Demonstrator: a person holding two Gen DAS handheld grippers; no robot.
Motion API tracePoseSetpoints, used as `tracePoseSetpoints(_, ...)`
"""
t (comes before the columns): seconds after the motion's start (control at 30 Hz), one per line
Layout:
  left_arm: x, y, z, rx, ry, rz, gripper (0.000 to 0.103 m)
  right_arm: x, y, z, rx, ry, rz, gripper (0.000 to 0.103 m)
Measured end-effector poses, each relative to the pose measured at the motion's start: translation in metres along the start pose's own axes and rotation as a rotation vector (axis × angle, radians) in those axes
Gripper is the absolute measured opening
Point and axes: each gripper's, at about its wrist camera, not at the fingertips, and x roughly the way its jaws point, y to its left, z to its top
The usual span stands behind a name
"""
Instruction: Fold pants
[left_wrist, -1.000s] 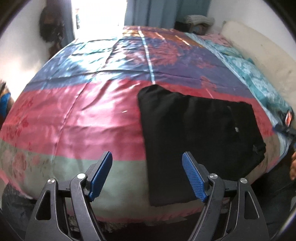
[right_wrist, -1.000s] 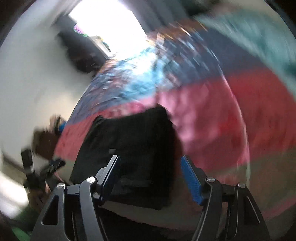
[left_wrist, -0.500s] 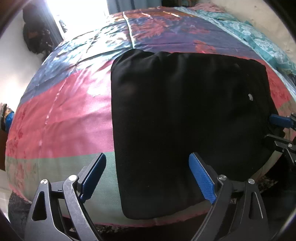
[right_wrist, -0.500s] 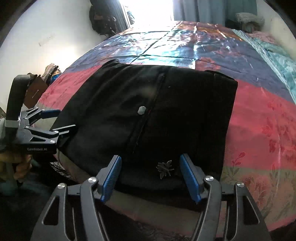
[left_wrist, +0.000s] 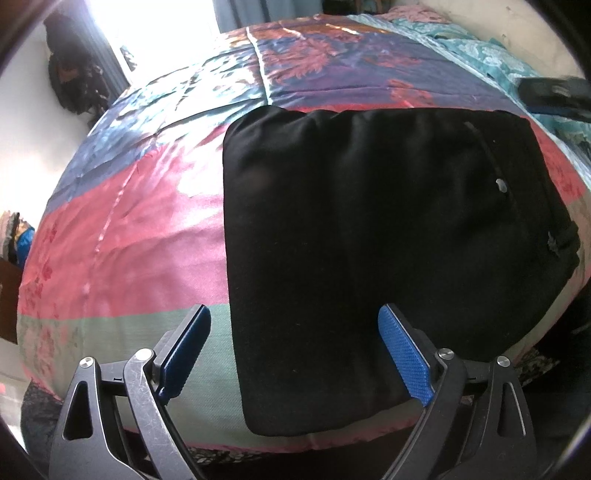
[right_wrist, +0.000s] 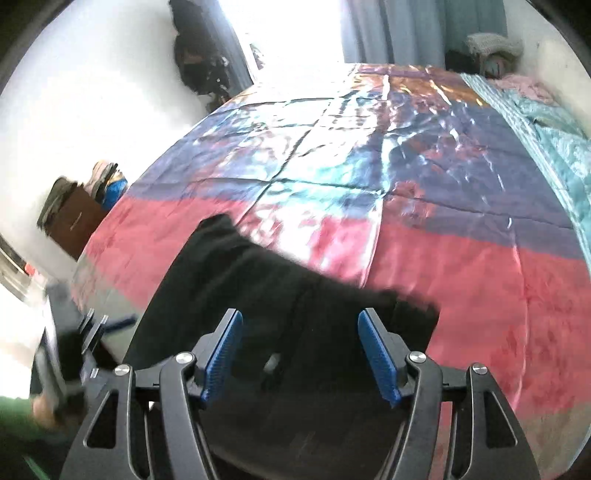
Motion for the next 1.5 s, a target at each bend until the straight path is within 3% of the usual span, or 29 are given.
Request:
tracePoseSetpoints(0.1, 0.000, 0.001, 0.000, -0.007, 0.001, -0.026, 0.093, 0.055, -0.042, -0.008, 0.107, 0.132, 0.007, 0.063)
tracePoseSetpoints(0.13, 0.000, 0.002, 0.000, -0.010, 0.008, -0.042, 0.093, 0.062, -0.048, -0.012, 0.128, 0.140, 0.023, 0.062)
tracePoseSetpoints(0.23, -0.004, 0.010, 0.002, -0.024, 0.035, -0.089, 0.093, 0.042, -0.046, -0.015, 0.139, 0.081, 0.012, 0.061)
tracePoseSetpoints(0.3, -0.011, 0.019, 0.007, -0.068, 0.048, -0.169, 0.091, 0.016, -0.037, -0.020, 0.123, 0.023, 0.002, 0.061)
tracePoseSetpoints(0.37, -0.026, 0.034, 0.023, -0.143, -0.022, -0.247, 0.091, -0.003, -0.026, -0.031, 0.103, -0.014, 0.004, 0.062)
tracePoseSetpoints(0.47, -0.028, 0.045, 0.069, -0.182, -0.078, -0.273, 0.092, -0.006, -0.020, -0.056, 0.107, -0.003, 0.021, 0.062)
tracePoseSetpoints(0.57, -0.001, 0.037, 0.111, -0.115, -0.070, -0.168, 0.092, 0.017, -0.021, -0.091, 0.116, 0.069, -0.026, 0.062)
tracePoseSetpoints(0.63, 0.030, 0.035, 0.130, -0.088, -0.040, -0.097, 0.091, 0.012, -0.023, -0.103, 0.147, 0.001, -0.019, 0.063)
tracePoseSetpoints(0.73, 0.084, 0.036, 0.148, -0.070, 0.055, 0.020, 0.089, 0.012, -0.021, -0.105, 0.147, -0.009, -0.039, 0.064)
tracePoseSetpoints(0.77, 0.098, 0.042, 0.152, -0.096, 0.090, 0.016, 0.090, 0.013, -0.020, -0.105, 0.145, -0.010, -0.042, 0.066)
tracePoseSetpoints(0.87, 0.086, 0.053, 0.151, -0.172, 0.072, -0.044, 0.089, 0.017, -0.014, -0.105, 0.116, -0.002, -0.041, 0.081)
tracePoseSetpoints(0.93, 0.062, 0.057, 0.146, -0.163, 0.030, -0.074, 0.088, 0.021, -0.005, -0.102, 0.061, 0.042, -0.087, 0.102)
tracePoseSetpoints(1.0, 0.038, 0.062, 0.135, -0.136, -0.002, -0.105, 0.088, 0.011, -0.004, -0.107, 0.071, 0.055, -0.108, 0.098)
tracePoseSetpoints(1.13, -0.015, 0.065, 0.088, -0.135, -0.056, -0.219, 0.093, -0.044, 0.012, -0.115, 0.037, -0.081, -0.067, 0.095)
tracePoseSetpoints(1.23, -0.022, 0.049, 0.049, -0.126, -0.016, -0.300, 0.093, -0.059, 0.032, -0.120, -0.021, -0.138, 0.000, 0.095)
tracePoseSetpoints(1.3, -0.008, 0.031, 0.032, -0.076, 0.043, -0.294, 0.093, -0.040, 0.034, -0.125, -0.031, -0.077, 0.049, 0.095)
tracePoseSetpoints(1.37, -0.002, 0.020, 0.020, -0.033, 0.090, -0.252, 0.088, -0.014, 0.023, -0.134, 0.014, 0.038, 0.031, 0.094)
tracePoseSetpoints(1.4, -0.007, 0.022, 0.018, -0.028, 0.084, -0.255, 0.088, -0.019, 0.017, -0.135, 0.033, 0.024, 0.033, 0.088)
tracePoseSetpoints(1.47, -0.025, 0.035, 0.018, -0.045, 0.041, -0.294, 0.090, -0.043, 0.009, -0.128, 0.090, -0.026, 0.084, 0.087)
tracePoseSetpoints(1.5, -0.030, 0.045, 0.020, -0.064, 0.020, -0.302, 0.096, -0.056, 0.002, -0.125, 0.112, -0.059, 0.098, 0.088)
